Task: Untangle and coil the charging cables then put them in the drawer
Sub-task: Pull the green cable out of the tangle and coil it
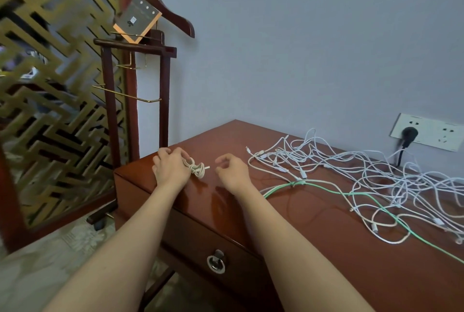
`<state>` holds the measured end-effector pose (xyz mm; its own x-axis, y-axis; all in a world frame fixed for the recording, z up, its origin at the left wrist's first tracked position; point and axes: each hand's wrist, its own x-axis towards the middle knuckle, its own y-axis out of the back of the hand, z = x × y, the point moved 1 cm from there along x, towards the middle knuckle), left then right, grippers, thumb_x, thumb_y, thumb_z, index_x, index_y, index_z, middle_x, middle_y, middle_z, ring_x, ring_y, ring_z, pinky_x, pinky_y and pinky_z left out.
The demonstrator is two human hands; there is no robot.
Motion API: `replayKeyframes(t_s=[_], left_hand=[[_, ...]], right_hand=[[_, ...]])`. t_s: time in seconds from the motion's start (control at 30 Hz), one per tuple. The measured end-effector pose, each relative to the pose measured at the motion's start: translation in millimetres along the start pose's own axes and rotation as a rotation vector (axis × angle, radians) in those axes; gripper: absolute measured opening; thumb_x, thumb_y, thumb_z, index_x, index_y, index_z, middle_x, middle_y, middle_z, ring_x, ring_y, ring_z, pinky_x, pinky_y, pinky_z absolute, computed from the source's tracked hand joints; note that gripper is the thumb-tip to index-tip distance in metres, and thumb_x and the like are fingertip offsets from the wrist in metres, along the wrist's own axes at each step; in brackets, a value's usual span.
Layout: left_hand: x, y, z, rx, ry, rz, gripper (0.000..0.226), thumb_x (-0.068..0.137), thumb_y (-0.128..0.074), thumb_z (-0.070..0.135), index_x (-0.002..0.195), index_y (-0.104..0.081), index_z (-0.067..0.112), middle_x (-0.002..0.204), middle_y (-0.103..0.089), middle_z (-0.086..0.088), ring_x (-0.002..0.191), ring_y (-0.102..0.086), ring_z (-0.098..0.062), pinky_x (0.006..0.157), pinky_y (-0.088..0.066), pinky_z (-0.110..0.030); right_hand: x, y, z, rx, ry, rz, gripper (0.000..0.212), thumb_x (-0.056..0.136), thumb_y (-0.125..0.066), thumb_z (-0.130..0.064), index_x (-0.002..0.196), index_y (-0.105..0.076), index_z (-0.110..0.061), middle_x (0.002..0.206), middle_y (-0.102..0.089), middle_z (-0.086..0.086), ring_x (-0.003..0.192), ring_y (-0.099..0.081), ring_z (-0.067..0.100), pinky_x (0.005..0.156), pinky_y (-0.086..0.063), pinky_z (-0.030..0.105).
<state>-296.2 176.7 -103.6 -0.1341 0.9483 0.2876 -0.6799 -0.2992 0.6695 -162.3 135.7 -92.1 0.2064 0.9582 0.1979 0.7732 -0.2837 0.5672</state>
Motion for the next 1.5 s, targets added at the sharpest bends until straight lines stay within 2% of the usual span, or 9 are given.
replayKeyframes(t_s=[0.27, 0.53, 0.67, 0.87, 0.97, 1.1, 1.23, 1.37, 1.5], left_hand=[[-19, -3, 66, -0.027, -0.229, -0.087, 0.035, 0.08, -0.044, -0.004, 0.101, -0.061, 0.018, 0.124, -0.046, -0.009, 0.118, -0.043, -0.029, 0.101, -0.038, -0.036], [-64, -71, 125, 0.201, -0.407, -0.646, 0.041, 0.092, -0.051, 0.031, 0.122, -0.047, 0.002, 0.128, -0.053, -0.019, 0.118, -0.049, -0.034, 0.095, -0.041, -0.037], [-86, -92, 136, 0.359, -0.455, -0.553, 0.044, 0.094, -0.049, 0.028, 0.13, -0.041, 0.003, 0.136, -0.044, -0.017, 0.128, -0.04, -0.034, 0.101, -0.035, -0.04], [-97, -88, 159, -0.019, -0.398, -0.506, 0.025, 0.088, -0.045, 0.006, 0.108, -0.06, 0.004, 0.115, -0.061, -0.012, 0.111, -0.054, -0.031, 0.088, -0.042, -0.031], [-98, -72, 186, -0.302, -0.363, -0.469, 0.018, 0.091, -0.04, 0.001, 0.094, -0.054, 0.012, 0.086, -0.055, -0.005, 0.073, -0.054, -0.022, 0.055, -0.037, -0.021], [-97, -65, 222, -0.556, -0.314, -0.457, 0.019, 0.093, -0.04, 0.005, 0.081, -0.049, 0.017, 0.066, -0.044, 0.004, 0.062, -0.042, -0.017, 0.044, -0.03, -0.018], [-101, -72, 253, -0.868, -0.075, -0.628, 0.024, 0.093, -0.034, -0.001, 0.075, -0.042, 0.014, 0.063, -0.036, -0.002, 0.039, -0.028, -0.01, 0.038, -0.022, -0.016], [-128, -84, 274, -1.056, 0.026, -0.847, 0.027, 0.099, -0.026, 0.013, 0.074, -0.035, 0.017, 0.062, -0.032, 0.0, 0.023, -0.016, -0.002, 0.033, -0.016, -0.005], [-161, -106, 294, -1.179, -0.003, -0.957, 0.03, 0.104, -0.024, 0.029, 0.078, -0.035, 0.019, 0.061, -0.033, -0.001, 0.024, -0.023, -0.002, 0.03, -0.022, -0.009]], right_hand=[[-8, 74, 21, -0.222, -0.041, 0.139, 0.03, 0.079, -0.046, 0.003, 0.099, -0.065, -0.01, 0.109, -0.066, 0.008, 0.104, -0.058, 0.026, 0.086, -0.043, 0.029], [-27, 117, 58, -0.356, -0.137, 0.164, 0.036, 0.081, -0.046, 0.004, 0.113, -0.059, -0.005, 0.117, -0.062, 0.015, 0.113, -0.053, 0.029, 0.087, -0.036, 0.025], [-32, 133, 67, -0.358, -0.144, 0.176, 0.037, 0.083, -0.046, 0.004, 0.118, -0.055, -0.003, 0.121, -0.058, 0.017, 0.115, -0.051, 0.03, 0.09, -0.036, 0.026], [-38, 168, 79, -0.537, -0.092, 0.209, 0.05, 0.084, -0.048, -0.016, 0.133, -0.045, -0.009, 0.133, -0.042, 0.019, 0.123, -0.041, 0.035, 0.102, -0.031, 0.029], [-41, 193, 83, -0.645, -0.072, 0.298, 0.051, 0.085, -0.052, -0.019, 0.135, -0.044, -0.013, 0.136, -0.041, 0.015, 0.125, -0.038, 0.034, 0.103, -0.031, 0.033], [-47, 229, 93, -0.478, -0.07, 0.49, 0.023, 0.093, -0.046, -0.02, 0.101, -0.059, -0.003, 0.11, -0.061, 0.021, 0.105, -0.053, 0.035, 0.085, -0.039, 0.036], [-71, 268, 96, -0.148, -0.038, 0.542, 0.027, 0.094, -0.047, -0.019, 0.072, -0.055, -0.005, 0.065, -0.06, 0.012, 0.065, -0.055, 0.03, 0.069, -0.043, 0.037], [-96, 298, 99, 0.039, -0.002, 0.616, 0.026, 0.094, -0.045, -0.018, 0.071, -0.057, -0.016, 0.054, -0.048, -0.012, 0.054, -0.041, 0.009, 0.054, -0.031, 0.025], [-117, 316, 110, 0.175, 0.008, 0.673, 0.036, 0.099, -0.036, -0.014, 0.065, -0.049, -0.017, 0.046, -0.037, -0.007, 0.033, -0.03, 0.002, 0.039, -0.025, 0.018]])
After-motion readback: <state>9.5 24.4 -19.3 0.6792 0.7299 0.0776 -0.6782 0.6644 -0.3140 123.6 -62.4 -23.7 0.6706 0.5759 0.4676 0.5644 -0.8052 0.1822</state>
